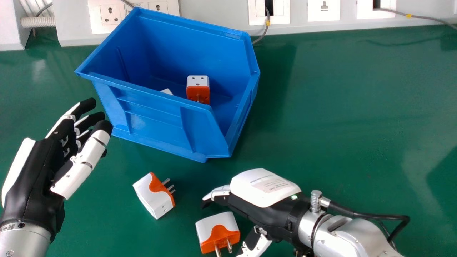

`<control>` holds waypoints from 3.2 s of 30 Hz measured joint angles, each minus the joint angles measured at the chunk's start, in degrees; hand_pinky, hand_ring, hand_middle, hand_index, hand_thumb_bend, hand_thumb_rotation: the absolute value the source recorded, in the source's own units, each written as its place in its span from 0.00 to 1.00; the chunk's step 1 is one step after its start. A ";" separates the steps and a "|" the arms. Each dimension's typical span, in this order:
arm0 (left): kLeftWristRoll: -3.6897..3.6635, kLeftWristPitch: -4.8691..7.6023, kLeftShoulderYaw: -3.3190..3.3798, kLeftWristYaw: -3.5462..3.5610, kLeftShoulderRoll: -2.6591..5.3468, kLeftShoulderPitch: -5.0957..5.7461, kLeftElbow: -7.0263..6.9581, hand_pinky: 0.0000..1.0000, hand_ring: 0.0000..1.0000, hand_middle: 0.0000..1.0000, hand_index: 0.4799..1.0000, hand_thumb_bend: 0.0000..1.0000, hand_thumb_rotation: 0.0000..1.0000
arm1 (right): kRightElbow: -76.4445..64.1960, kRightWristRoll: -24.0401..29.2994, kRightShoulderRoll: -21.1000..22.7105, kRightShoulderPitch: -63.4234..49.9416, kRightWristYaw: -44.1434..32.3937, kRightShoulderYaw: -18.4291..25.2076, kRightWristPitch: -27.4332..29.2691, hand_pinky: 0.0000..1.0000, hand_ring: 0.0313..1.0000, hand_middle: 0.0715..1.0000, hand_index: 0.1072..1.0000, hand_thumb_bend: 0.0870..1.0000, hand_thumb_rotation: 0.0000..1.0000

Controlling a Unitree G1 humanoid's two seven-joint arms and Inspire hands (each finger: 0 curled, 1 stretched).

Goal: Pick all objects and put in blue box

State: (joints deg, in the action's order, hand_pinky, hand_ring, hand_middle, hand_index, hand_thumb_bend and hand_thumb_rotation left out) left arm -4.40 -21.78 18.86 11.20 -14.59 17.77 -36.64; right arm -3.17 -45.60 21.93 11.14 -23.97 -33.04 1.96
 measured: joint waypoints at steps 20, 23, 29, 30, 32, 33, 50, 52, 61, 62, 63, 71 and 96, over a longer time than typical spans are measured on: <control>0.36 -0.11 -0.17 -0.09 -0.03 -0.05 -0.02 0.77 0.85 0.88 0.80 0.35 0.59 | -1.04 0.09 -1.78 -0.51 -1.23 -0.02 -1.95 0.68 0.80 0.85 0.79 0.49 0.25; 0.41 -0.19 -0.29 -0.20 -0.03 -0.05 -0.05 0.77 0.85 0.88 0.80 0.35 0.59 | -1.04 0.12 -1.94 -0.52 -1.28 -0.06 -1.95 0.68 0.80 0.85 0.79 0.49 0.26; 0.53 -0.69 -0.44 -0.32 -0.03 -0.05 -0.37 0.77 0.85 0.88 0.80 0.35 0.59 | -1.06 0.12 -2.30 -0.62 -1.26 -0.33 -1.95 0.67 0.80 0.84 0.78 0.49 0.27; 0.52 -0.75 -0.44 -0.32 -0.03 -0.05 -0.38 0.77 0.85 0.88 0.80 0.35 0.59 | -1.06 0.12 -2.33 -0.62 -1.25 -0.40 -1.95 0.67 0.80 0.84 0.78 0.49 0.27; 0.52 -0.88 -0.44 -0.32 -0.03 -0.05 -0.39 0.77 0.85 0.88 0.80 0.35 0.59 | -1.06 0.12 -2.44 -0.64 -1.25 -0.47 -1.94 0.67 0.80 0.84 0.77 0.49 0.27; 0.52 -0.96 -0.44 -0.32 -0.03 -0.05 -0.40 0.76 0.85 0.88 0.80 0.35 0.59 | -1.07 0.12 -2.48 -0.65 -1.26 -0.50 -1.95 0.67 0.80 0.84 0.77 0.49 0.27; 1.05 -1.42 -0.52 -0.33 -0.18 -0.87 -0.52 0.76 0.85 0.88 0.80 0.35 0.59 | 1.23 0.97 -4.78 -3.34 7.29 -2.77 3.75 0.58 0.67 0.70 0.61 0.46 0.18; 1.11 -1.45 -0.53 -0.36 -0.19 -0.87 -0.53 0.77 0.85 0.88 0.80 0.35 0.59 | 2.34 0.03 -4.83 -3.46 10.44 -2.81 5.10 0.53 0.60 0.64 0.58 0.46 0.14; 1.56 -1.55 -0.60 -0.39 -0.23 -1.01 -0.60 0.77 0.85 0.88 0.80 0.35 0.59 | 3.25 -1.83 -4.83 -4.71 15.10 -2.53 5.77 0.40 0.44 0.49 0.49 0.47 0.05; 1.57 -1.55 -0.60 -0.39 -0.23 -1.05 -0.60 0.77 0.85 0.88 0.80 0.35 0.59 | 3.25 -1.83 -4.85 -4.90 15.18 -2.48 5.65 0.40 0.44 0.49 0.49 0.47 0.05; 1.57 -1.55 -0.60 -0.39 -0.23 -1.12 -0.60 0.77 0.85 0.88 0.80 0.35 0.59 | 3.25 -1.81 -4.94 -5.10 15.25 -2.33 5.50 0.39 0.43 0.49 0.48 0.47 0.04; 1.59 -1.50 -0.58 -0.39 -0.31 -1.22 -0.54 0.76 0.85 0.88 0.80 0.35 0.59 | 3.33 -0.98 -5.71 -5.19 15.92 -1.00 5.35 0.35 0.40 0.46 0.47 0.46 0.01; 2.10 -1.47 -0.42 -0.36 -0.63 -1.17 -0.45 0.74 0.83 0.87 0.80 0.35 0.57 | 4.25 -3.64 -5.61 -4.41 18.94 0.37 5.99 0.36 0.41 0.47 0.45 0.45 0.00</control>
State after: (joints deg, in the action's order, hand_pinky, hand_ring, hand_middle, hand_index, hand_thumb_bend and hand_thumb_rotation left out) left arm -2.30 -23.25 18.44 10.83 -15.22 16.60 -37.10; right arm 1.08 -49.23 16.32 6.73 -5.02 -32.67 7.95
